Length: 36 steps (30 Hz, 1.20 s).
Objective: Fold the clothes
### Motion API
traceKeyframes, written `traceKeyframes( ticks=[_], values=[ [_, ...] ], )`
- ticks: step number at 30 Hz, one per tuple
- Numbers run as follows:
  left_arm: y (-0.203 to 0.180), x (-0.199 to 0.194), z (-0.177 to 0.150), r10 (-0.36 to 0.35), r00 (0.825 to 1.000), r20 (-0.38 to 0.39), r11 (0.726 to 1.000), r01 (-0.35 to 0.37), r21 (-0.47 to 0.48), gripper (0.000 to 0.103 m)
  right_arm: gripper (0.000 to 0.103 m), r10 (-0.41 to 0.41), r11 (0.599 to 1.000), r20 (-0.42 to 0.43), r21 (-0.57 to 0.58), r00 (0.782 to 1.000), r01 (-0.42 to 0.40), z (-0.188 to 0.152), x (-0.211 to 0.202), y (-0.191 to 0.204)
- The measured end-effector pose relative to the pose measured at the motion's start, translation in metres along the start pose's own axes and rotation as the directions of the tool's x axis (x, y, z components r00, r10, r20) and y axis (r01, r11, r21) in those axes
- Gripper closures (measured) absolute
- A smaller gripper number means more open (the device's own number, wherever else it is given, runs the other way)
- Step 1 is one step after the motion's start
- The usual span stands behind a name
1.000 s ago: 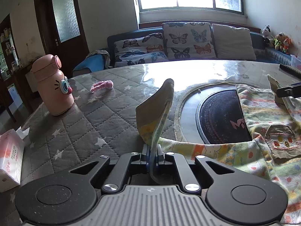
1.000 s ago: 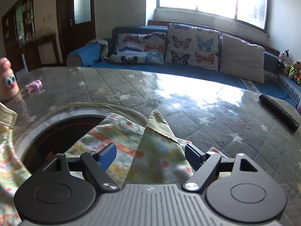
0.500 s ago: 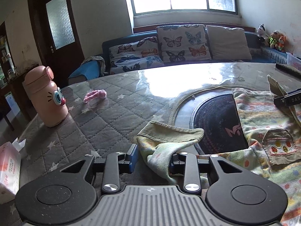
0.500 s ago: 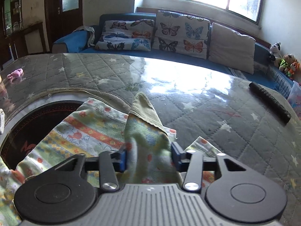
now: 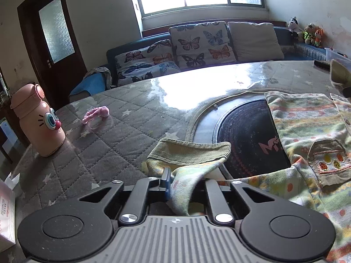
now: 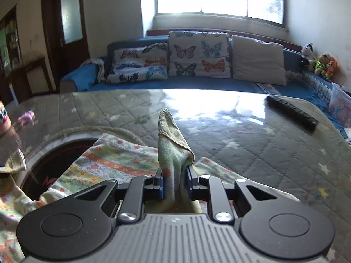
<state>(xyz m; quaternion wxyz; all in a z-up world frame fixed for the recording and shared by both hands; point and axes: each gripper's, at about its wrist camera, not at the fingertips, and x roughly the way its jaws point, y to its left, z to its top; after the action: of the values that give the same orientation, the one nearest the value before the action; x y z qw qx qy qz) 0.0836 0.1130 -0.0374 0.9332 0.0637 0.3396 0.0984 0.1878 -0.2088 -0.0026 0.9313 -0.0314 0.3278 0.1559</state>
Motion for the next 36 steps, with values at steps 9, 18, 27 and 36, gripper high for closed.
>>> traceKeyframes(
  ticks=[9, 18, 27, 36],
  values=[
    [0.018, -0.023, -0.001, 0.046, 0.998, 0.045, 0.995, -0.042, -0.092, 0.101, 0.086, -0.075, 0.995, 0.084, 0.068, 0.994, 0.069, -0.019, -0.066, -0.045],
    [0.034, -0.06, -0.019, 0.082, 0.995, 0.063, 0.979, -0.069, -0.19, 0.101, 0.087, -0.211, 0.967, 0.105, 0.169, 0.972, 0.192, -0.06, -0.125, -0.103],
    [0.043, -0.085, -0.048, 0.097, 0.995, 0.021, 0.966, -0.089, -0.245, 0.101, 0.09, -0.328, 0.908, 0.04, 0.289, 0.944, 0.304, -0.114, -0.152, -0.156],
    [0.048, -0.092, -0.058, 0.113, 0.994, 0.0, 0.962, -0.109, -0.251, 0.094, 0.068, -0.416, 0.839, -0.063, 0.36, 0.907, 0.409, -0.154, -0.158, -0.186]
  ],
)
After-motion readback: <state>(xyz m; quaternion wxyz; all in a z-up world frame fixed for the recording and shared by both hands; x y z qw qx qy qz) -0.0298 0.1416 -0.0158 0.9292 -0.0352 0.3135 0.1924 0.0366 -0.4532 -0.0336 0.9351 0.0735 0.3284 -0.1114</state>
